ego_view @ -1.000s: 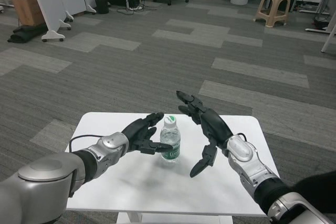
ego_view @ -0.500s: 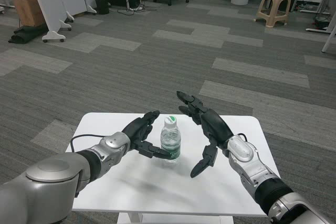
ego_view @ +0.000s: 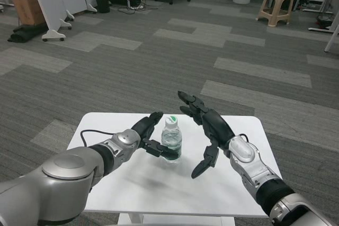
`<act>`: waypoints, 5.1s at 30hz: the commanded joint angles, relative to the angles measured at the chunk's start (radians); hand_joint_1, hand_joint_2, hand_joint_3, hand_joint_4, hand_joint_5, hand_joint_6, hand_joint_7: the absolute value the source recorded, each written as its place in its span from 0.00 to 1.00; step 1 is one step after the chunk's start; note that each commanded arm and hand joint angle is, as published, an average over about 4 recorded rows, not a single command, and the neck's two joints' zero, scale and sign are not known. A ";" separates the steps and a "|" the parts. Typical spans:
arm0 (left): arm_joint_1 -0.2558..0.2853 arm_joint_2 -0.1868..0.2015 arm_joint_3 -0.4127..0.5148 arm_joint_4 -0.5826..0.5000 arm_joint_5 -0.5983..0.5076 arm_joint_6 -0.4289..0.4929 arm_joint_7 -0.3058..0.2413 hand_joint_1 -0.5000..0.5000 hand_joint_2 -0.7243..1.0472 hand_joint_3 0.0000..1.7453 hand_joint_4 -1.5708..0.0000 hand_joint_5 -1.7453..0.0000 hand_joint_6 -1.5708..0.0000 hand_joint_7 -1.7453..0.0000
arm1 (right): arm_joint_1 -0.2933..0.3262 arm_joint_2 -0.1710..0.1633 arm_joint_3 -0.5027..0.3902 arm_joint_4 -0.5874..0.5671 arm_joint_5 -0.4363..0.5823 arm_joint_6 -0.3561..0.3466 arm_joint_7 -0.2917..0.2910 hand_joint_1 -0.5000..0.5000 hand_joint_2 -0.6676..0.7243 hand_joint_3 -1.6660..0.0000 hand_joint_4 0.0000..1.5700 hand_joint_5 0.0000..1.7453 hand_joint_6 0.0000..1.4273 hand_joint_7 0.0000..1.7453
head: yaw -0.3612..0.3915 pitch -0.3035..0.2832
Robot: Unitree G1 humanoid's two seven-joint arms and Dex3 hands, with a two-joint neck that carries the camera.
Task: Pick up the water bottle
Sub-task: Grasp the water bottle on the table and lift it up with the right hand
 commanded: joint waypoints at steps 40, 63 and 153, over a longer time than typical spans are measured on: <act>-0.031 -0.014 -0.139 -0.035 -0.049 0.041 0.032 1.00 0.55 0.05 0.95 1.00 0.95 1.00 | -0.014 -0.005 0.030 -0.016 0.005 0.004 0.002 0.42 0.91 0.71 0.00 0.22 0.00 0.04 | -0.069 -0.024; -0.031 -0.010 -0.139 -0.053 -0.210 0.037 -0.004 1.00 0.55 0.05 0.76 1.00 0.88 1.00 | -0.013 -0.005 0.028 -0.017 0.005 0.004 0.002 0.46 0.91 0.71 0.00 0.22 0.00 0.04 | -0.066 -0.010; 0.130 0.122 0.042 -0.169 -0.105 -0.164 -0.206 1.00 1.00 0.05 1.00 1.00 1.00 1.00 | -0.277 0.009 -0.040 0.419 0.016 0.090 0.200 0.21 0.91 0.76 0.14 0.44 0.00 0.12 | -0.084 -0.084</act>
